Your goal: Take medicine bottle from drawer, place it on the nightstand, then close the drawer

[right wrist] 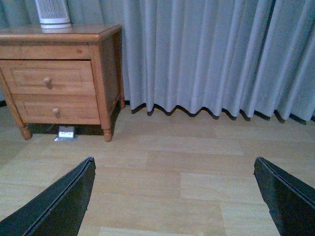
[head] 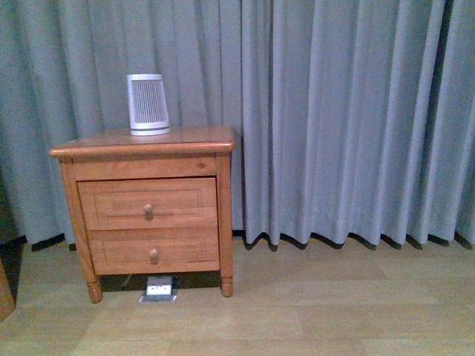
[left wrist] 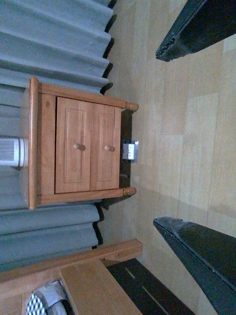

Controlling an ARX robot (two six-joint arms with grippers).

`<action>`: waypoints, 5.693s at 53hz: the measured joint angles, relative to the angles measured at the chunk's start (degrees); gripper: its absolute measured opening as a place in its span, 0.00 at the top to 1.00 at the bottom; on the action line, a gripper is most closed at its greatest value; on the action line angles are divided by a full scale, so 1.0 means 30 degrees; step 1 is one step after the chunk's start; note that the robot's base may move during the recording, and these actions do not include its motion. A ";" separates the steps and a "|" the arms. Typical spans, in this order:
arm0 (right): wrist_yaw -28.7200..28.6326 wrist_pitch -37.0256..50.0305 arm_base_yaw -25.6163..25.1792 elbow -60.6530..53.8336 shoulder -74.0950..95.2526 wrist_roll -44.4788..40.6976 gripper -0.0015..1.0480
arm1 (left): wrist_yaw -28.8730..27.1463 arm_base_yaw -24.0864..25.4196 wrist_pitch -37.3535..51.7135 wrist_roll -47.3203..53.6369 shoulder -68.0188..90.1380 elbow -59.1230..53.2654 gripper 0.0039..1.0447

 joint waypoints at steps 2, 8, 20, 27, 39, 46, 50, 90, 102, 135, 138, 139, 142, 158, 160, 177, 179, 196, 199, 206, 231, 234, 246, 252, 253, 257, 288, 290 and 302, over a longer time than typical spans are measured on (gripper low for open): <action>0.0000 0.0000 0.0000 0.0000 0.0000 0.0000 0.07 | 0.0007 0.0000 0.0000 0.0000 0.0000 0.0000 0.06; -0.0007 0.0000 0.0000 0.0000 -0.0007 0.0000 0.07 | -0.0044 0.0000 0.0000 0.0000 0.0000 0.0000 0.06; 0.0000 0.0000 0.0000 0.0000 0.0000 0.0000 0.07 | 0.0007 0.0000 0.0000 0.0000 -0.0015 0.0000 0.06; -0.0007 0.0000 0.0000 0.0000 0.0000 0.0000 0.07 | 0.0022 0.0000 0.0000 0.0007 -0.0015 0.0000 0.06; 0.0022 0.0000 0.0000 0.0000 0.0000 0.0000 0.07 | 0.0007 0.0007 0.0000 0.0000 -0.0007 0.0000 0.06; 0.0007 0.0000 0.0000 0.0000 0.0000 0.0000 0.07 | -0.0051 -0.0007 -0.0066 -0.0044 0.0036 0.0007 0.06; 0.0007 0.0000 0.0000 0.0000 0.0000 0.0000 0.07 | -0.2404 -0.0612 -0.2885 -0.1668 0.1268 0.0867 0.06; 0.0000 0.0000 0.0000 0.0000 0.0000 0.0000 0.07 | -0.2076 -0.1661 1.9832 -0.1741 2.9456 1.0899 0.06; 0.0000 0.0000 0.0000 0.0000 0.0000 0.0000 0.07 | -0.2040 -0.1792 2.2440 -0.0969 3.6108 1.4593 0.06; 0.0000 0.0000 0.0000 0.0000 0.0000 0.0000 0.07 | -0.1413 -0.1450 2.1828 -0.0160 4.6096 2.3423 0.06; 0.0000 0.0000 0.0000 0.0000 0.0000 0.0000 0.07 | -0.1443 -0.1341 2.1485 -0.0051 4.6745 2.4283 0.06; 0.0000 0.0000 0.0000 0.0000 0.0000 0.0000 0.07 | -0.1443 -0.1319 2.1405 0.0000 4.6883 2.4458 0.06; 0.0000 0.0000 0.0000 0.0000 0.0000 0.0000 0.07 | -0.1486 -0.1209 2.1143 0.0299 4.7641 2.5449 0.06; 0.0000 0.0000 0.0000 0.0000 0.0000 0.0000 0.07 | -0.1486 -0.0627 2.0021 0.1676 5.0082 2.8669 0.06; 0.0000 0.0000 0.0000 0.0000 0.0000 0.0000 0.07 | -0.1501 -0.0539 1.9897 0.1734 5.0358 2.9033 0.06; 0.0000 0.0000 0.0000 0.0000 0.0000 0.0000 0.07 | -0.1479 -0.0284 1.9059 0.2025 5.1582 3.0964 0.06; 0.0000 0.0000 0.0000 0.0000 0.0000 0.0000 0.07 | -0.1472 -0.0284 1.8979 0.2033 5.1633 3.1081 0.06; 0.0000 0.0000 0.0000 0.0000 0.0000 0.0000 0.07 | -0.1457 -0.0291 1.8557 0.2040 5.1925 3.1576 0.09; 0.0000 0.0000 0.0000 0.0000 0.0000 0.0000 0.07 | -0.1472 -0.0299 1.8498 0.2033 5.1925 3.1576 0.20; 0.0000 0.0000 0.0000 0.0000 0.0000 0.0000 0.07 | -0.1479 -0.0313 1.8498 0.2033 5.1925 3.1576 0.40; 0.0000 0.0000 0.0000 0.0000 0.0000 0.0000 0.07 | -0.1552 -0.0452 1.8251 0.2025 5.1932 3.1663 0.77; 0.0000 0.0000 0.0000 0.0000 0.0000 0.0000 0.07 | -0.1552 -0.0452 1.8251 0.2018 5.1932 3.1663 0.77; 0.0000 0.0000 0.0000 0.0000 0.0000 0.0000 0.07 | -0.1545 -0.0452 1.9708 0.1749 5.1364 2.9980 0.77; 0.0000 0.0000 0.0000 0.0000 0.0000 0.0000 0.07 | -0.1443 -0.0510 2.1391 0.1770 5.0271 2.7117 0.78; 0.0000 0.0000 0.0000 0.0000 0.0000 0.0000 0.07 | -0.1413 -0.0510 2.1580 0.1770 5.0154 2.6811 0.78; 0.0000 0.0000 0.0000 0.0000 0.0000 0.0000 0.07 | -0.1392 -0.0539 2.2899 0.1785 4.9018 2.4072 0.78; 0.0000 0.0000 0.0000 0.0000 0.0000 0.0000 0.07 | -0.3745 -0.1749 2.4145 0.1749 4.2060 1.1395 0.78; 0.0000 0.0000 0.0000 0.0000 0.0000 0.0000 0.07 | -0.3825 -0.1807 2.3970 0.1741 4.1907 1.1227 0.78; 0.0000 0.0000 0.0000 0.0000 0.0000 0.0000 0.07 | -0.3461 -0.2033 2.2964 0.1909 4.1259 1.0732 0.63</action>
